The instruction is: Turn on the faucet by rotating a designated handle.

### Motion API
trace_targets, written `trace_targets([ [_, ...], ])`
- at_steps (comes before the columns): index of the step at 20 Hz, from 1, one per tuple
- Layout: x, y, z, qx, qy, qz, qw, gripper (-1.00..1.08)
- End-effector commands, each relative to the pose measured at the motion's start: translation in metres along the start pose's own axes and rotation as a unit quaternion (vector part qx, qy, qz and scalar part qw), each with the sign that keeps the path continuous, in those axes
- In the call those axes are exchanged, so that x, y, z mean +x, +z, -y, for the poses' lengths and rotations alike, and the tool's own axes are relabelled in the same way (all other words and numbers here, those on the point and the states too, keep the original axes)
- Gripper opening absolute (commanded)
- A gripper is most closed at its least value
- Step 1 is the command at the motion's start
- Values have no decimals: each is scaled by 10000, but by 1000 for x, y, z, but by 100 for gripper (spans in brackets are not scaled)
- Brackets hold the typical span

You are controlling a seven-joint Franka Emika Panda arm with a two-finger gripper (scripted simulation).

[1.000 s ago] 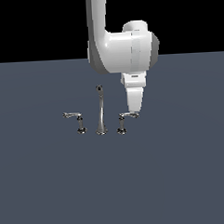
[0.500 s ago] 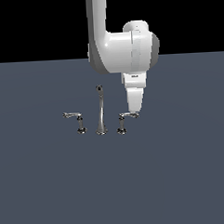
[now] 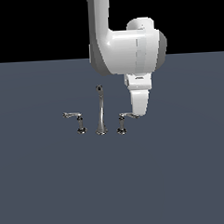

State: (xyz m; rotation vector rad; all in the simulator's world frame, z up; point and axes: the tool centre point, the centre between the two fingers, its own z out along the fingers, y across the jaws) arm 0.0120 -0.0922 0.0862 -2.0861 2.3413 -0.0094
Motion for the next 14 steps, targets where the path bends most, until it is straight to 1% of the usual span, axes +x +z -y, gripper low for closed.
trace_targets([
  [1,4,0,-12,-41,5,-2,10000,-100],
  [4,7,0,-18,-41,5,-2,10000,-100],
  [5,3,0,-10,13,-19,6,10000,-100],
  [14,-5,0,-41,-17,-5,2,10000,-100],
])
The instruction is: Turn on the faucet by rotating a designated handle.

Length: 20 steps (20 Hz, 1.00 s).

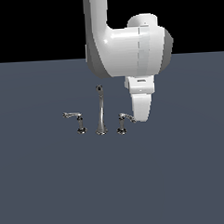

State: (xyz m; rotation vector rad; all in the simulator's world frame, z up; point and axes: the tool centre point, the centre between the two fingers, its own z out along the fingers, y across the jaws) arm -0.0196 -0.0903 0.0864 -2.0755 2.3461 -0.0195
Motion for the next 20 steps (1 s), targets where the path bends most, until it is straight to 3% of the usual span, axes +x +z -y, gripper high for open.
trace_targets([
  [1,-7,0,-13,-56,-39,10,10000,-100],
  [6,-12,0,-31,-74,-31,8,10000,-100],
  [8,-3,0,-26,-54,40,-7,10000,-100],
  [20,-58,0,-52,-77,-29,7,10000,-100],
])
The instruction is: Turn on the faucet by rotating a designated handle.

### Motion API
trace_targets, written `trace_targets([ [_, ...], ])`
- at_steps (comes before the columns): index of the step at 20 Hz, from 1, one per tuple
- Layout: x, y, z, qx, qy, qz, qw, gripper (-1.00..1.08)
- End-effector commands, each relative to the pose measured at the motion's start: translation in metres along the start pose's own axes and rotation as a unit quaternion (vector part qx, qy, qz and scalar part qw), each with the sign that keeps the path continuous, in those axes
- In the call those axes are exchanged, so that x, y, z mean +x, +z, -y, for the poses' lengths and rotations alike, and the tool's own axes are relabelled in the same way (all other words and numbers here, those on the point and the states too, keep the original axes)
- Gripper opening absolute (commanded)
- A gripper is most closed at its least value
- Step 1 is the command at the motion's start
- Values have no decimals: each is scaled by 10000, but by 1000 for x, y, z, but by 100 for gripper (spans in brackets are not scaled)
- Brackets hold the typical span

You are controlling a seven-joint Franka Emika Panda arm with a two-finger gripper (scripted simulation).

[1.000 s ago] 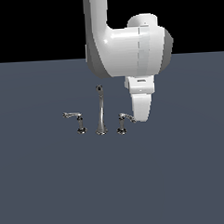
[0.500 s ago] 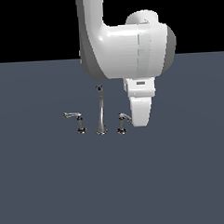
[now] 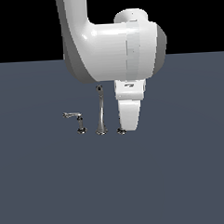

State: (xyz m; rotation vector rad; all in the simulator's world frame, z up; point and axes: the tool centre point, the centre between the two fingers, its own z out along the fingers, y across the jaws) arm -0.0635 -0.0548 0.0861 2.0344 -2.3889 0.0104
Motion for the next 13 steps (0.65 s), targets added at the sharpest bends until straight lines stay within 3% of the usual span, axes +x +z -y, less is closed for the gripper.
trace_targets([
  [1,0,0,0,-1,0,0,10000,-100],
  [13,-68,0,12,-12,-204,34,9998,-100],
])
